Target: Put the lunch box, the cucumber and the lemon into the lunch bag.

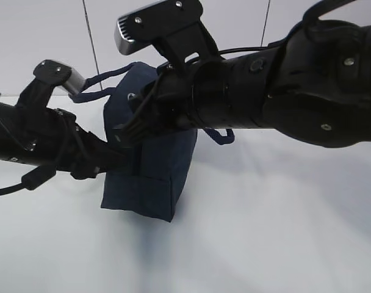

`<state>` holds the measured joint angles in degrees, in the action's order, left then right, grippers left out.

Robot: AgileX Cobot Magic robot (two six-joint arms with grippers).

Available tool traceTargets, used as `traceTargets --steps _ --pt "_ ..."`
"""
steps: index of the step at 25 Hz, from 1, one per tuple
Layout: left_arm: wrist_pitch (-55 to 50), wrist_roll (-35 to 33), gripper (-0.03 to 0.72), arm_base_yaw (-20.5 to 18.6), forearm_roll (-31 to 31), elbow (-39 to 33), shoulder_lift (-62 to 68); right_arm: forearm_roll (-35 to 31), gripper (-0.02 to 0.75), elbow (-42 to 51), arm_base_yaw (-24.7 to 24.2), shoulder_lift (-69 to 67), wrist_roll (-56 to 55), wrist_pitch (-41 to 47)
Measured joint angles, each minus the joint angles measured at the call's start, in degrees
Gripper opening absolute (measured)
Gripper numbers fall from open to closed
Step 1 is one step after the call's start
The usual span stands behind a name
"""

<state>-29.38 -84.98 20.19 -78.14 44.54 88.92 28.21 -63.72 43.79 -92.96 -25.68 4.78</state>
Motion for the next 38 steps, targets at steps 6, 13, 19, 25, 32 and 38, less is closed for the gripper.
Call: traceTargets --steps 6,13,19,25,32,38 --pt "4.29 -0.77 0.134 2.81 -1.27 0.0 0.87 0.0 -0.013 0.0 0.0 0.0 0.0 0.29" --pt "5.28 -0.77 0.014 2.81 -2.28 0.0 0.87 2.68 -0.013 -1.02 -0.12 -0.12 0.0 0.61" --pt "3.99 -0.77 0.013 2.81 -2.61 0.0 0.87 3.85 -0.013 -2.88 -2.42 -1.15 0.0 0.48" --pt "2.49 -0.77 0.013 3.03 -2.61 0.0 0.87 4.73 -0.013 -5.03 -5.65 -2.59 0.0 -0.12" --pt "2.61 -0.77 0.013 5.5 -2.38 0.0 0.87 6.06 -0.013 -9.49 -7.49 -7.39 0.0 -0.34" --pt "3.17 -0.77 0.013 7.34 -2.03 0.0 0.87 6.06 -0.013 -12.91 -10.53 -10.68 0.0 -0.34"
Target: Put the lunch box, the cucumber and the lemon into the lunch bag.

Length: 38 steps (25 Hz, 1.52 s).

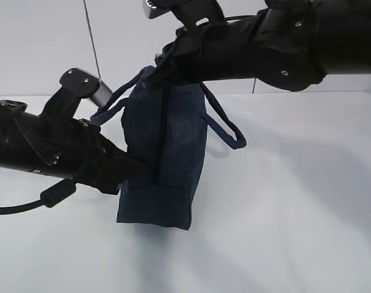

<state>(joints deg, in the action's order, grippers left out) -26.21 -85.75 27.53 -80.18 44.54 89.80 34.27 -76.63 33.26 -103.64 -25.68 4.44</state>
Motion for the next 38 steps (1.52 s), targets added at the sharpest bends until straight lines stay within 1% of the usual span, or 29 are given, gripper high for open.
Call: traceTargets --steps 3,8,12,20,25,34,38 --pt "0.08 0.11 0.013 0.11 0.02 0.0 0.0 0.0 -0.013 -1.56 -1.34 -1.62 0.0 0.0" --pt "0.21 0.11 0.013 0.11 0.12 0.0 0.0 0.12 -0.013 -4.25 -2.08 -4.77 0.0 -0.13" --pt "0.34 0.21 0.013 0.11 0.12 0.0 0.0 0.36 -0.013 -7.69 -2.67 -7.56 0.0 1.3" --pt "0.34 0.21 0.013 0.2 0.12 0.0 0.0 0.36 -0.013 -13.8 -5.5 -11.58 0.0 2.71" --pt "0.34 0.21 0.013 0.2 0.12 0.0 0.0 0.36 -0.013 -17.19 -5.69 -14.46 0.0 3.8" --pt "0.46 0.21 0.013 0.2 0.25 0.0 0.0 0.26 -0.013 -26.5 -5.69 -21.25 0.0 7.92" --pt "0.79 0.21 0.013 0.2 0.25 0.0 0.0 -0.31 -0.013 -28.19 -5.82 -22.34 0.0 9.95"
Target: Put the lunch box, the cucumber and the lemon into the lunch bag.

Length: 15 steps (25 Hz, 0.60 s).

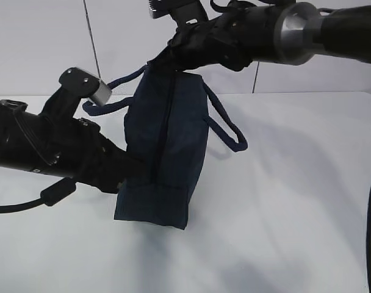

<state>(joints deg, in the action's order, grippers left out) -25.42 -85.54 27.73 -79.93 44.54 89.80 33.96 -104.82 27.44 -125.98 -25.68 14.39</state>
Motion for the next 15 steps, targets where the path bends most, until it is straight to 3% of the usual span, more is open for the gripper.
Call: traceTargets --steps 7,9,12,15 --pt "0.0 1.24 0.035 0.0 0.12 0.0 0.0 -0.62 -0.013 -0.23 0.0 0.62 0.0 3.52" --pt "-0.77 2.28 0.09 0.0 0.12 0.0 -0.16 -1.09 -0.013 -0.23 0.0 1.13 0.0 4.7" --pt "-2.89 5.53 0.23 0.0 0.66 0.0 -2.9 -2.89 -0.013 -0.23 -0.25 1.48 0.0 4.89" --pt "-3.39 10.43 0.297 0.0 2.67 0.0 -6.82 -4.69 -0.013 -0.25 -0.47 1.82 0.0 5.1"
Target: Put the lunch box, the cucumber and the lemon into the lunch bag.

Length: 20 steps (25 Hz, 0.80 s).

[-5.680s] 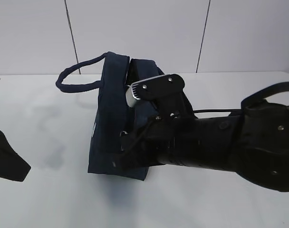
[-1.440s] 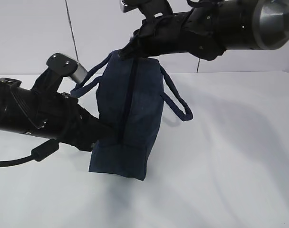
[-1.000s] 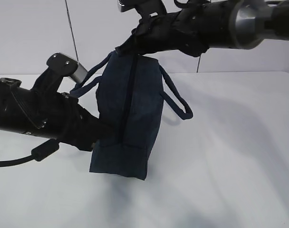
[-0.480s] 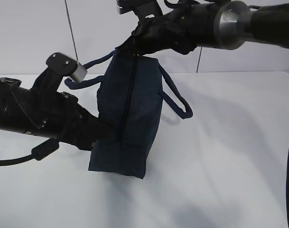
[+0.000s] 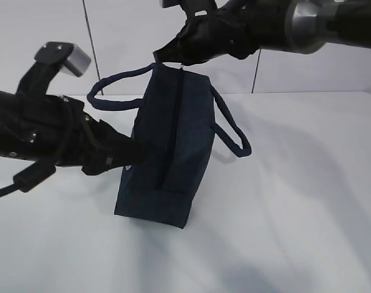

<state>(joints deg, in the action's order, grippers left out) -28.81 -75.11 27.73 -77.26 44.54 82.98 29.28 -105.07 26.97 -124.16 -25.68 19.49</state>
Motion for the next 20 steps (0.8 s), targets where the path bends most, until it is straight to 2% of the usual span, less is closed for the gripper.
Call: traceTargets --steps 4,8,14,20 --pt "-0.42 10.38 0.312 -0.78 3.59 0.81 -4.8 -1.86 -0.013 -0.1 0.0 0.16 0.0 0.59" --pt "-0.52 18.53 0.331 -2.65 5.1 5.98 -5.76 -5.34 -0.013 -0.1 0.0 0.29 0.0 1.57" --pt "-2.01 31.47 0.349 -5.42 16.9 16.64 -0.84 -10.02 -0.013 -0.1 -0.13 0.38 0.0 3.0" --pt "-7.63 38.17 0.351 -8.28 22.75 23.18 7.21 -11.33 -0.013 -0.22 -0.13 0.38 0.0 3.12"
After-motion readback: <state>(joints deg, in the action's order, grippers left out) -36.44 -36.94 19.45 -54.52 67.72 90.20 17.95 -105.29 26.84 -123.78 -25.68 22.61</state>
